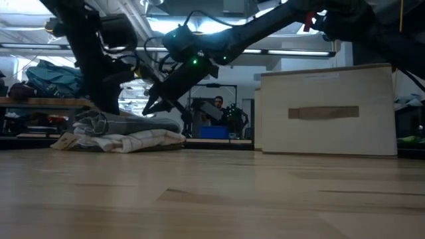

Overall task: Fold towel
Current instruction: Stack the folded gray white kitchen towel on top of the folded white kitchen towel

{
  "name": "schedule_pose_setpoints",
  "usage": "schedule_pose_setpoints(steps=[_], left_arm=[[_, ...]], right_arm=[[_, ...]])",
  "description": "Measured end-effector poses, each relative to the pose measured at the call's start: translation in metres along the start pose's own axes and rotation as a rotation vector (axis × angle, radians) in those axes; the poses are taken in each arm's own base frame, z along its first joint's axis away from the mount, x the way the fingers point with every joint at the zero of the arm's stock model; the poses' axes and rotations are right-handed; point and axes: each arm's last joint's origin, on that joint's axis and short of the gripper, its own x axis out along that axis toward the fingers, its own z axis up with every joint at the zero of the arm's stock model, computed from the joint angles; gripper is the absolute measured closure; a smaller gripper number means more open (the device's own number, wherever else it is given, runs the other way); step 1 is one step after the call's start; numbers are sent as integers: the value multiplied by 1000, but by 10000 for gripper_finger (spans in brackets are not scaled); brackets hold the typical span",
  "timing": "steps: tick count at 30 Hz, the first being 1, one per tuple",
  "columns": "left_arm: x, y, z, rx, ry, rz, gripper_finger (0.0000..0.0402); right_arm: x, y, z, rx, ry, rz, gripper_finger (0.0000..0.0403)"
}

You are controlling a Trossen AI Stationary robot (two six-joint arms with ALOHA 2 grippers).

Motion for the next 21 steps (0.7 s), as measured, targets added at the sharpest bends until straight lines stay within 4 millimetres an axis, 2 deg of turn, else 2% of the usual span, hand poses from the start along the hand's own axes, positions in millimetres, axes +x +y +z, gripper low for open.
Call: schedule_pose_setpoints(steps=[10, 21], left_arm=[[19, 0, -33, -34, 84, 21, 401], [16, -11, -53, 41, 167, 16, 401]], right_arm=[[19, -24, -6, 105, 23, -61, 397], [22, -34, 1, 282, -56, -122, 398]])
